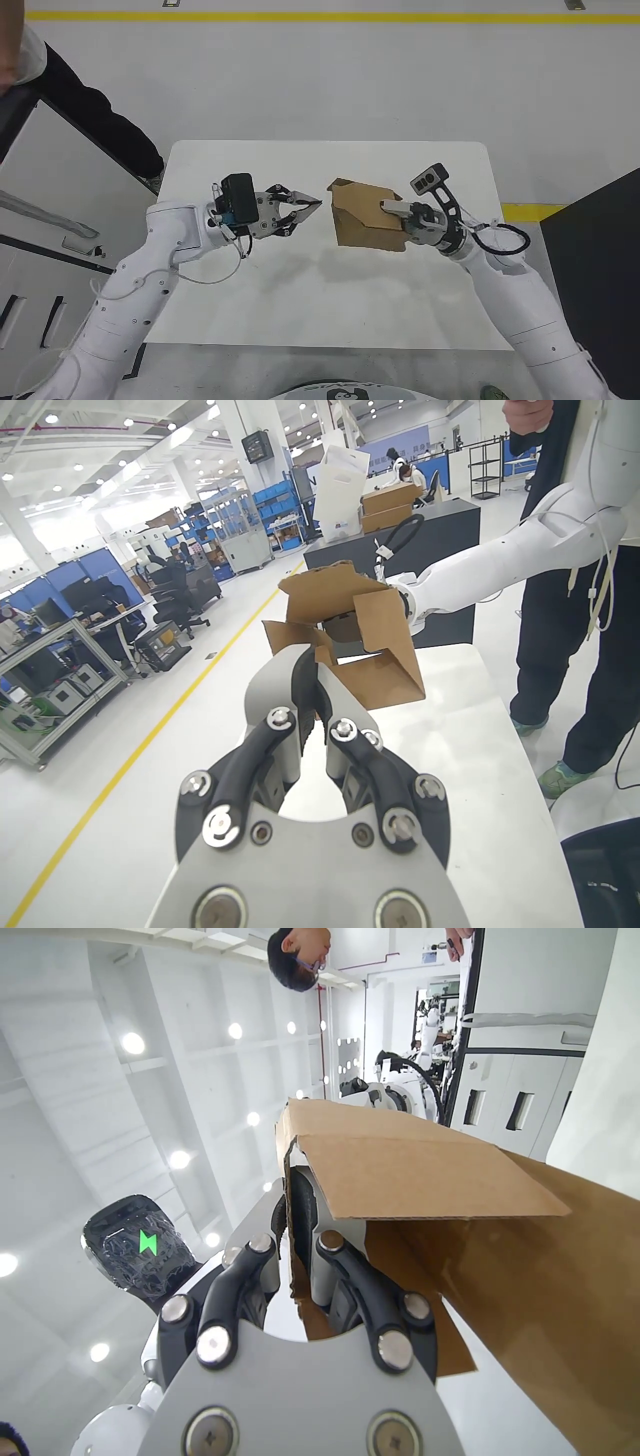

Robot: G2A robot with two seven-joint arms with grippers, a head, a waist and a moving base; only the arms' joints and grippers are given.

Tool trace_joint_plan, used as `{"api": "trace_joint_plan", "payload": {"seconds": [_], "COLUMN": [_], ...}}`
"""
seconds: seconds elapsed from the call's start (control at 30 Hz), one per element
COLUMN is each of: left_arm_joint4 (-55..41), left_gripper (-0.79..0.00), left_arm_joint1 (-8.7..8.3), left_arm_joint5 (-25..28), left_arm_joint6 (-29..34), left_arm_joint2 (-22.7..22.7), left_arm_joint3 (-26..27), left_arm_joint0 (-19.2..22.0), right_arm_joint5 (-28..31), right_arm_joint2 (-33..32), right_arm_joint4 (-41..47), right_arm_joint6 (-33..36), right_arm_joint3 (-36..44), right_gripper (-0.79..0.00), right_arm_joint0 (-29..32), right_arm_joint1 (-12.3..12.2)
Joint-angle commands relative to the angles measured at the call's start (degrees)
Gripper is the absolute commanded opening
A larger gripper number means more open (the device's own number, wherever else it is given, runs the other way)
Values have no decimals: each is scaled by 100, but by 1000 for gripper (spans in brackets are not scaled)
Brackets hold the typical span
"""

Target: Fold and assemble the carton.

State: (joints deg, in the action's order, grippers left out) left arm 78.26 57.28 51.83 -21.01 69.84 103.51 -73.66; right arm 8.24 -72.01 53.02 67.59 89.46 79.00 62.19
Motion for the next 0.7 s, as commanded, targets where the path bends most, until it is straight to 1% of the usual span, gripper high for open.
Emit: {"api": "trace_joint_plan", "payload": {"seconds": [0.0,0.1,0.2,0.47,0.57,0.67], "left_arm_joint4": [8,72,225,477,523,504], "left_gripper": [-785,-785,-785,-785,-785,-785], "left_arm_joint1": [1,-8,-22,-38,-28,-13], "left_arm_joint5": [-136,-214,-241,-382,-435,-324], "left_arm_joint6": [65,63,69,-27,-107,-129], "left_arm_joint2": [28,105,164,230,170,32], "left_arm_joint3": [62,97,133,194,224,202], "left_arm_joint0": [-17,-39,-58,-107,-91,-17], "right_arm_joint5": [-179,-745,-1107,-1689,-1841,-1941], "right_arm_joint2": [18,51,84,207,262,317], "right_arm_joint4": [21,431,812,1310,1426,1451], "right_arm_joint6": [-146,-72,73,404,494,550], "right_arm_joint3": [10,-62,-145,-325,-356,-372], "right_gripper": [-785,-785,-785,-785,-785,-785], "right_arm_joint0": [36,54,42,-26,-39,-56], "right_arm_joint1": [2,9,25,63,78,90]}}
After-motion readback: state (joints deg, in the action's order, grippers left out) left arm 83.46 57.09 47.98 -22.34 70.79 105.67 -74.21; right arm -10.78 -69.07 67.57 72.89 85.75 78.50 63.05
